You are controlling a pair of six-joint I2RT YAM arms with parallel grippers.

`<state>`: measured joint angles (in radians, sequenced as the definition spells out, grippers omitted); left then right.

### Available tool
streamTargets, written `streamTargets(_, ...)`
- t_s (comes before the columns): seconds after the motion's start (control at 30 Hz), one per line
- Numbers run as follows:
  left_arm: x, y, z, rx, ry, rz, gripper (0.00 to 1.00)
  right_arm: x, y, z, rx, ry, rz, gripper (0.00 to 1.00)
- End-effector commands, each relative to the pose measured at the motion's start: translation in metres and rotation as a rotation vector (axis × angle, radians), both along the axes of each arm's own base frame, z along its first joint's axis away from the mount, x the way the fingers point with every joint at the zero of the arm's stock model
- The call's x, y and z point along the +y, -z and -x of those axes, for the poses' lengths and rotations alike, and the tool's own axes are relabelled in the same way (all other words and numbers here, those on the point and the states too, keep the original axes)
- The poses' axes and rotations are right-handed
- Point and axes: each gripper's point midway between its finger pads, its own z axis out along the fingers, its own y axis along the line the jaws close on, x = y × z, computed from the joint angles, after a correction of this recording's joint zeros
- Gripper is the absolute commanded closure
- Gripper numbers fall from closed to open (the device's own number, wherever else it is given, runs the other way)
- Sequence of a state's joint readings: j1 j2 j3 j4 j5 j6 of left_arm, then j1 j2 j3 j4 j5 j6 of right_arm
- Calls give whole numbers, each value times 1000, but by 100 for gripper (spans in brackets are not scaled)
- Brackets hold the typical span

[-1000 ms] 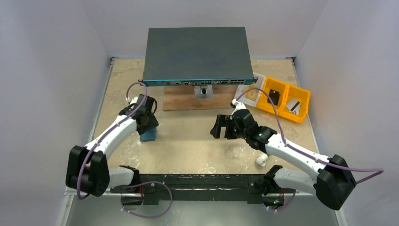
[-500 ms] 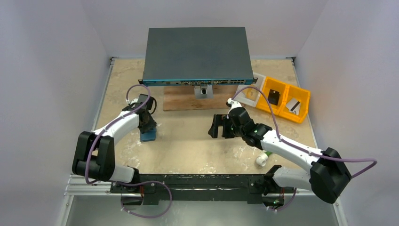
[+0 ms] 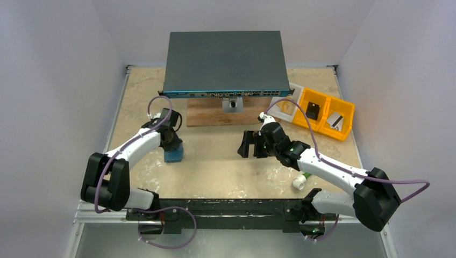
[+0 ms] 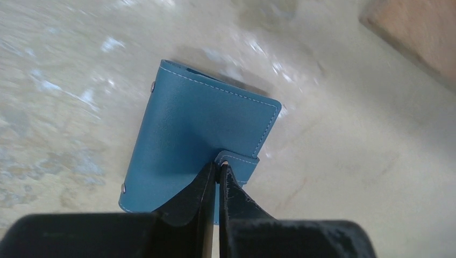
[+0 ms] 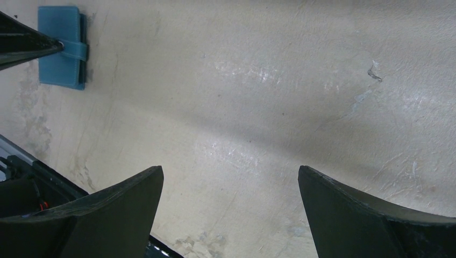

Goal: Take the credit cards out of the card holder
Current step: Open the card holder at the center of the board.

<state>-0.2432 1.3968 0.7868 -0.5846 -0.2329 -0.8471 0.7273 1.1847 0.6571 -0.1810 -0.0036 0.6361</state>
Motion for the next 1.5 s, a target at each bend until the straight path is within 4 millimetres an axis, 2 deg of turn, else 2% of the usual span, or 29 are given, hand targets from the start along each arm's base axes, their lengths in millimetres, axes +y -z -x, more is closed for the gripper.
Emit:
streamTargets(0.0, -38, -9, 23, 12, 49, 74, 100, 13, -21, -8, -49, -17, -62, 1)
streamTargets(0.1, -65, -16, 41, 18, 76, 108, 100, 14, -18, -6, -39, -16, -73, 1)
streamTargets(0.33, -148, -33, 73, 13, 157, 196, 100, 15, -12, -3, -10, 4, -93, 3)
streamTargets(0.6, -228, -41, 90, 39, 267, 287, 100, 15, -6, 4, 10, 27, -85, 4)
streamTargets(0.7, -247, -43, 91, 46, 341, 314, 100, 18, -2, 10, 28, 20, -83, 4)
streamTargets(0.73, -248, -45, 91, 46, 351, 315, 97, 18, -1, 10, 24, 27, -75, 4)
streamTargets(0.87, -239, -52, 90, 4, 390, 303, 63, 17, 2, 12, 31, 31, -46, 5)
streamTargets(0.97, -223, -63, 89, -24, 407, 308, 58, 15, 5, 17, 43, 10, -17, 8)
streamTargets(1.07, -197, -61, 89, -38, 416, 263, 64, 12, 14, 26, 68, -23, 28, 13)
streamTargets(1.13, -176, -53, 89, -23, 411, 207, 71, 16, 15, 33, 74, -48, 42, 17)
streamTargets(1.2, -162, -41, 87, -4, 415, 206, 80, 25, 11, 38, 59, -67, 42, 20)
streamTargets(1.37, -160, -15, 91, 58, 459, 260, 97, 54, 12, 46, 46, -54, 82, 43)
streamTargets(1.47, -165, -1, 95, 93, 455, 282, 100, 65, 15, 46, 20, -20, 142, 52)
